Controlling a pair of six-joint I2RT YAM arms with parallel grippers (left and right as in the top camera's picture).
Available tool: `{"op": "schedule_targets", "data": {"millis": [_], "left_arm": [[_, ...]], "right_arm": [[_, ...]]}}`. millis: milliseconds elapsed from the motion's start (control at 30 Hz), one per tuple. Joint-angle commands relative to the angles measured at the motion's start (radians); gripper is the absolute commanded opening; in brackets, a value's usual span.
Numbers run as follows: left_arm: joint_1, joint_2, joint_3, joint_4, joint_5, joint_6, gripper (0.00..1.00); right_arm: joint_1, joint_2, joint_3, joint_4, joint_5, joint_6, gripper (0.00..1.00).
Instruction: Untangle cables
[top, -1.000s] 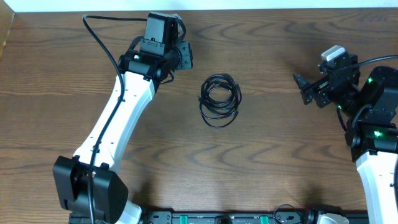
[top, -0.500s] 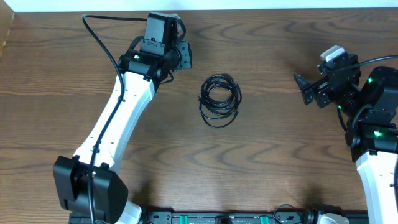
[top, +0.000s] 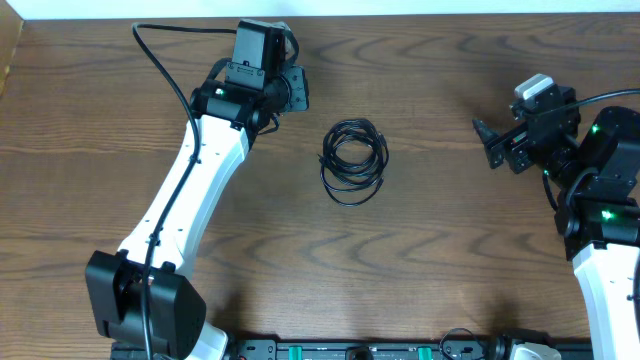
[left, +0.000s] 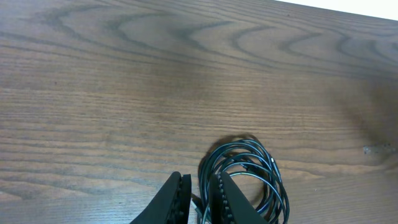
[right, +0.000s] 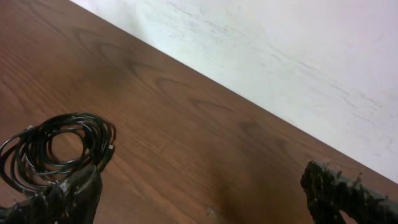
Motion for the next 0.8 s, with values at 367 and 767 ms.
{"op": "schedule_targets", "data": {"millis": [367,767], "left_arm": [[0.003,-0.018,-0.004,0.002,-0.021,0.018,0.17],[0.003,-0.018,-0.004,0.001,-0.039,0.017,0.24]], "right_arm": [[0.005,0.076,0.001,0.004,-0.004,-0.011,0.99],[0.009,0.131,0.001,0.143,-0.004,-0.011,0.99]]}}
